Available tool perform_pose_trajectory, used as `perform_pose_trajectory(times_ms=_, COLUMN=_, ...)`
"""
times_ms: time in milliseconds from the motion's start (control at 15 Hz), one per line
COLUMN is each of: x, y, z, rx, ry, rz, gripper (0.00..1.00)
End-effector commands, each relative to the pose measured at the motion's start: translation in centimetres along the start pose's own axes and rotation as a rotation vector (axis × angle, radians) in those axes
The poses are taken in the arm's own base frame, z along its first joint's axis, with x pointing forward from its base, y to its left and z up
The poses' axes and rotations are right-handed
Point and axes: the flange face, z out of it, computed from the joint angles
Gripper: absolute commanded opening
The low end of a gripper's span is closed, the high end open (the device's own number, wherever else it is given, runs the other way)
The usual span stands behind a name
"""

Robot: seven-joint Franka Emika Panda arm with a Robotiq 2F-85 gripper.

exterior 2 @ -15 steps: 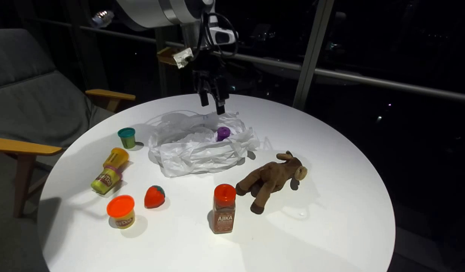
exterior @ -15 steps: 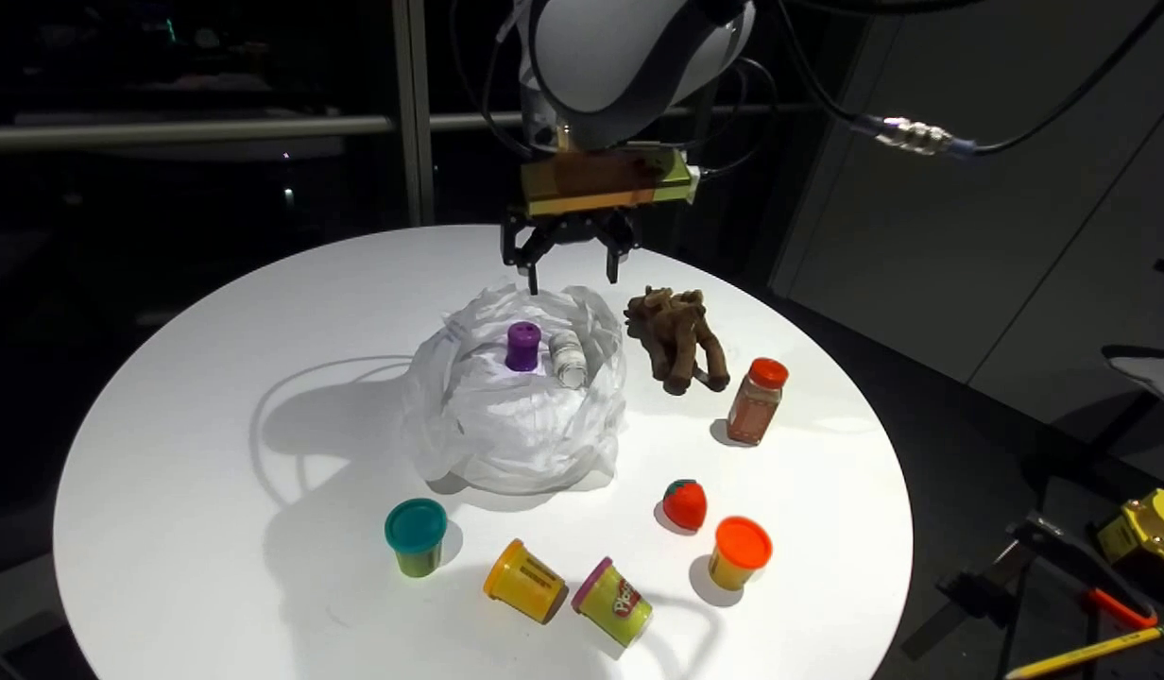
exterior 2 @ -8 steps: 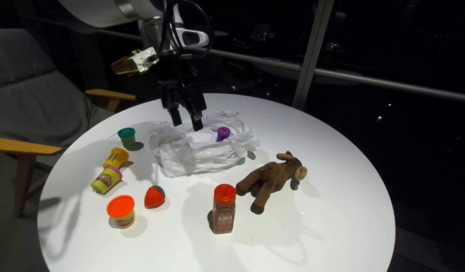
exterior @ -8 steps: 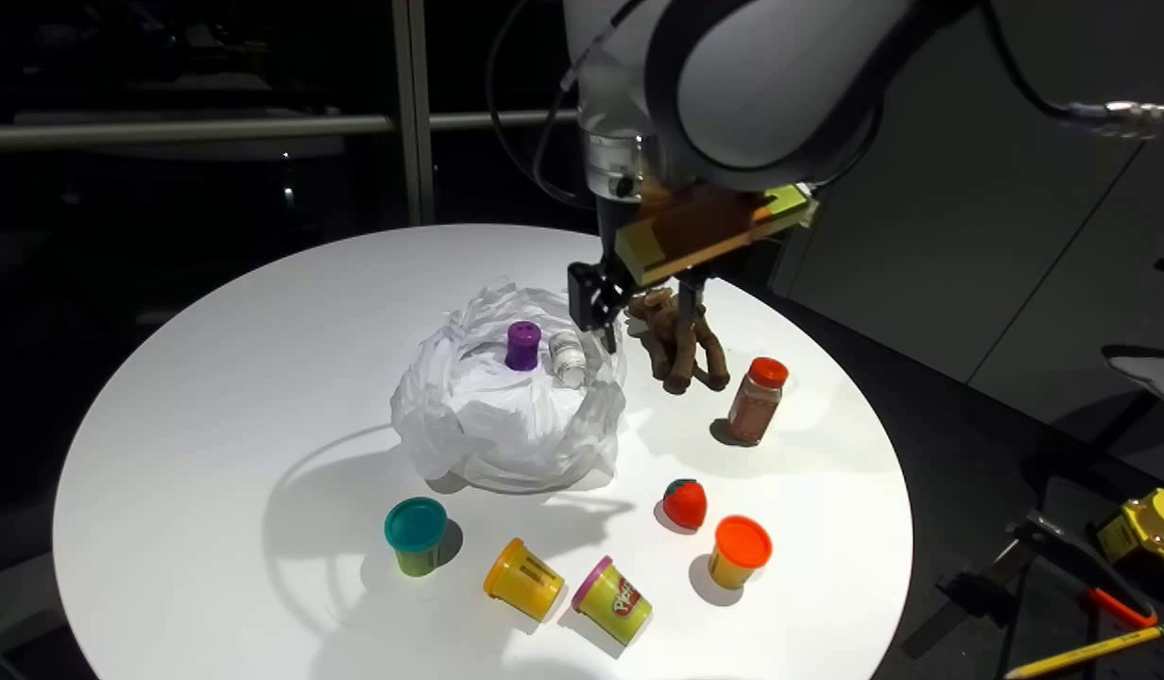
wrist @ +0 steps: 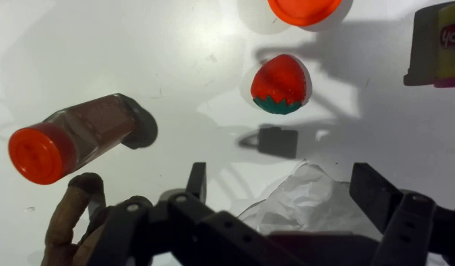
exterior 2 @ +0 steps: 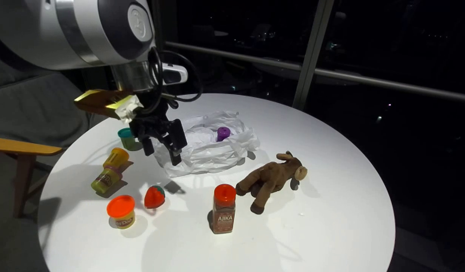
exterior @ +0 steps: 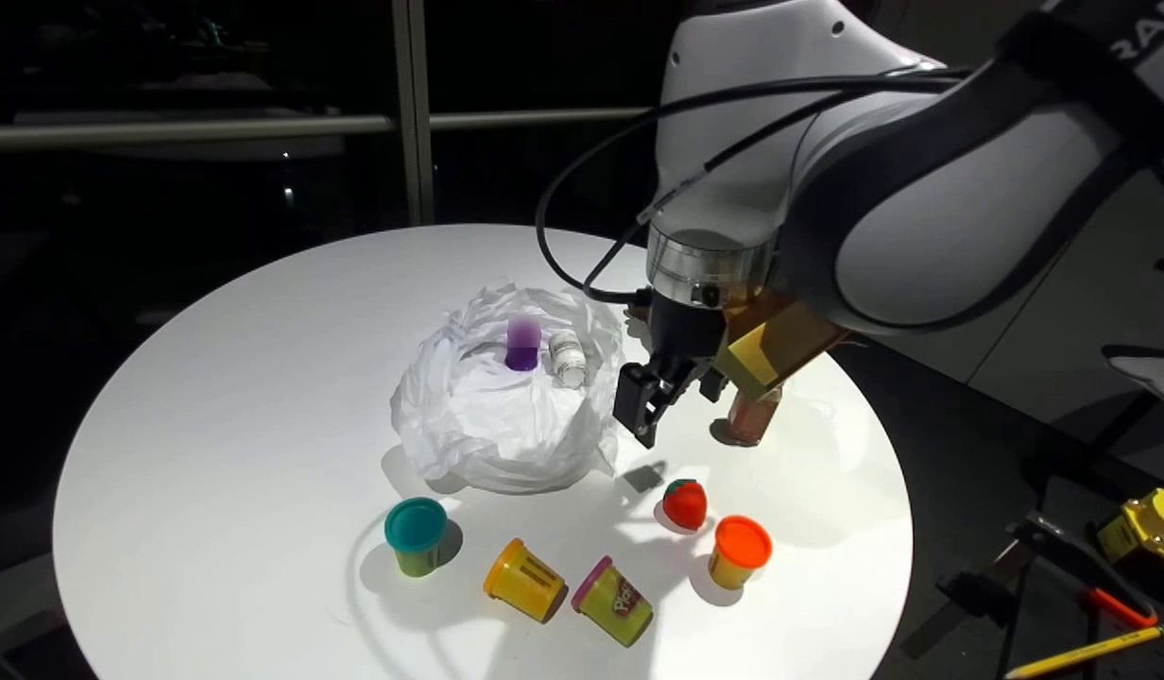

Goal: Pick the objects on the table and put them in the plastic bag

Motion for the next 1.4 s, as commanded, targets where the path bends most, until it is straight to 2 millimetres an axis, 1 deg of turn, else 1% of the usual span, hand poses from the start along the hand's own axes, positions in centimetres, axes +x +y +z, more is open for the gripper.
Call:
perform_pose_trajectory(times_ms=0, x=-1.0, y=1.1, z=1.0, rx=0.079, ry=-0.007, rz=-0.055, gripper=1.0)
perform_pose_trajectory(times_ms=200, x=-1.6, y=1.5, z=2.0, rx=0.149, ry=-0.062, rz=-0.09, gripper=1.0)
perform_pose_trajectory(times_ms=533, x=-1.8, y=1.4, z=3.6, rx=0.232, ry=-0.133, rz=-0.124, gripper=1.0)
perform_pose_trajectory(times_ms=933, x=-2.1, y=1.4, z=5.9, rx=0.212, ry=-0.165, rz=-0.119, gripper=1.0)
perform_pose_trajectory(times_ms=1200, x=-1.8, y=1.4, z=6.9, rx=0.195, ry=-0.167, rz=-0.102, gripper=1.0)
perform_pose_trajectory(times_ms=1333, x=-1.4, y=1.5, z=7.1, rx=0.187, ry=-0.159, rz=-0.091, gripper=0.99)
